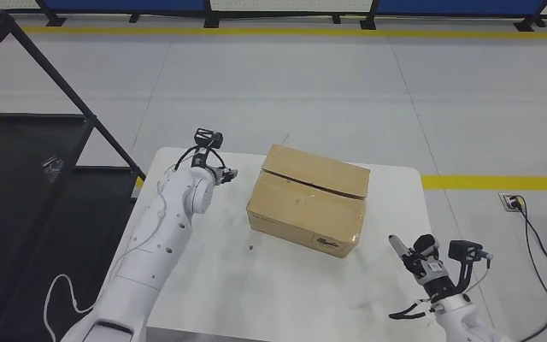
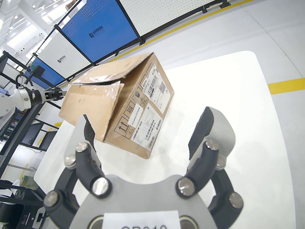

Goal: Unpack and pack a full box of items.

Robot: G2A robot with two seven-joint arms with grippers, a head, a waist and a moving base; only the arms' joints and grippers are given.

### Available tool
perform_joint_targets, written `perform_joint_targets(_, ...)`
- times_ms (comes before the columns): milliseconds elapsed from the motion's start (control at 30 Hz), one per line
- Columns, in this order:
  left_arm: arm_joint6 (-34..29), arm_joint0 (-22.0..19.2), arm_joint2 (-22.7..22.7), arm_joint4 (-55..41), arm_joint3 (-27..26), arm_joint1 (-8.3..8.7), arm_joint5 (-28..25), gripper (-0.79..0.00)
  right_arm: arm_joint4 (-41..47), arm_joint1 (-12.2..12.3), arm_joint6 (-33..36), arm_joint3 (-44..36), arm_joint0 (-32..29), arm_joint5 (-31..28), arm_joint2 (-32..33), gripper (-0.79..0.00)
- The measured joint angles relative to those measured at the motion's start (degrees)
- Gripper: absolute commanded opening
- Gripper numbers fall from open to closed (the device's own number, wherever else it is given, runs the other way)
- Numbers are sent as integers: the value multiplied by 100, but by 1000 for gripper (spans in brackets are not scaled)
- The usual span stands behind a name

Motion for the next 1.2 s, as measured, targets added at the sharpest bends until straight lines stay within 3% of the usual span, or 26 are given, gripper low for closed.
perform_joint_targets(367,-42,-34,27,-47,53,-14,-41,0,-246,35,318,-203,-27,246,-8,0)
perform_joint_targets(467,-264,-99,89,-45,143,-76,332,0,-246,34,317,-202,-27,244,-8,0)
perform_joint_targets(600,-803,-404,547,-44,488,-337,1217,0,-246,34,317,-202,-27,244,-8,0)
perform_joint_targets(800,-1156,-924,1013,-536,1518,-793,1954,0,-246,34,317,-202,-27,244,-8,0)
perform_joint_targets(1033,-1036,-1338,1032,-1387,2818,-1183,2056,0,-246,34,317,-202,-27,244,-8,0)
perform_joint_targets(1200,-1039,-1370,1042,-1457,2940,-1224,1992,0,-246,34,317,-202,-27,244,-8,0)
